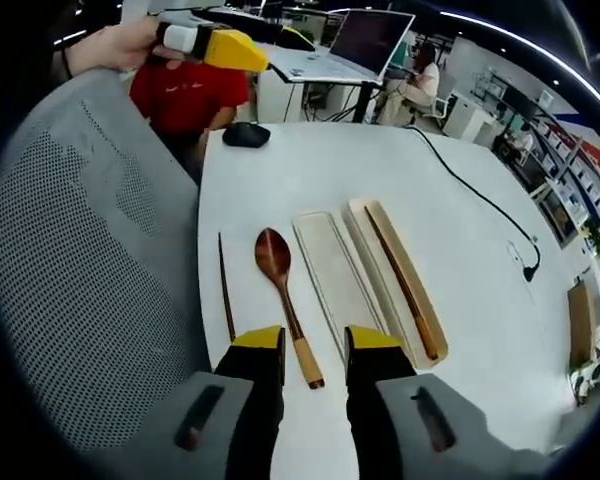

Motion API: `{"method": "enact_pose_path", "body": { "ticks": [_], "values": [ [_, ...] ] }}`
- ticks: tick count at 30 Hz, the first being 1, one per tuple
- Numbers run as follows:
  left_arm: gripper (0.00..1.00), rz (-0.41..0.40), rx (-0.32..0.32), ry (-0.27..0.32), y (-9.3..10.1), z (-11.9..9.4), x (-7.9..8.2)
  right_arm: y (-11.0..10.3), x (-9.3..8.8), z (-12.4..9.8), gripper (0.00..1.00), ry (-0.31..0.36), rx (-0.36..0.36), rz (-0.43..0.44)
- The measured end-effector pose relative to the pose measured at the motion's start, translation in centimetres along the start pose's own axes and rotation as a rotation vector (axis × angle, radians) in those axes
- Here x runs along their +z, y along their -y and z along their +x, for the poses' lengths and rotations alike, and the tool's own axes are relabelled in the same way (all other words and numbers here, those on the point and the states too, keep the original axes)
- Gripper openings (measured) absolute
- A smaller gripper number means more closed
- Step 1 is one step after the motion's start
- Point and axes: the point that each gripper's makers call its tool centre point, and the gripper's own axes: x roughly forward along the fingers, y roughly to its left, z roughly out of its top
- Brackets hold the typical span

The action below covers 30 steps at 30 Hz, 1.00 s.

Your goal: Arrange the utensils inside the cutlery case until each visible utensil rests in its matching compartment.

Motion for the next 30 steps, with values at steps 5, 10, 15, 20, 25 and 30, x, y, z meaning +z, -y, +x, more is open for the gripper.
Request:
{"method": "enact_pose_path", "body": {
  "ticks": [5,10,15,20,25,30],
  "values": [
    [0.85,0.017,-0.005,-0.009,0.1,0.2,0.0,-0.8,0.0,0.4,0.21,-0.002,0.031,-0.002],
    [0.85,0.009,-0.007,-0.006,0.0,0.4,0.1,-1.7,-0.5,1.0,0.21,-0.025,0.064,-0.022],
    [0.85,-0.001,-0.003,0.006,0.0,0.4,0.5,-2.3,-0.5,1.5,0.21,-0.032,0.088,-0.037],
    [0.85,0.017,-0.007,0.000,0.3,0.3,0.6,-3.3,-0.9,2.0,0.20,-0.052,0.120,-0.064],
    [0.85,0.020,-0.028,-0.003,1.1,-0.4,1.1,-4.4,-1.1,2.6,0.21,-0.069,0.159,-0.094],
    [0.85,0.023,-0.021,0.000,0.8,-1.1,1.3,-4.7,-1.1,2.8,0.21,-0.069,0.175,-0.103]
  ]
}}
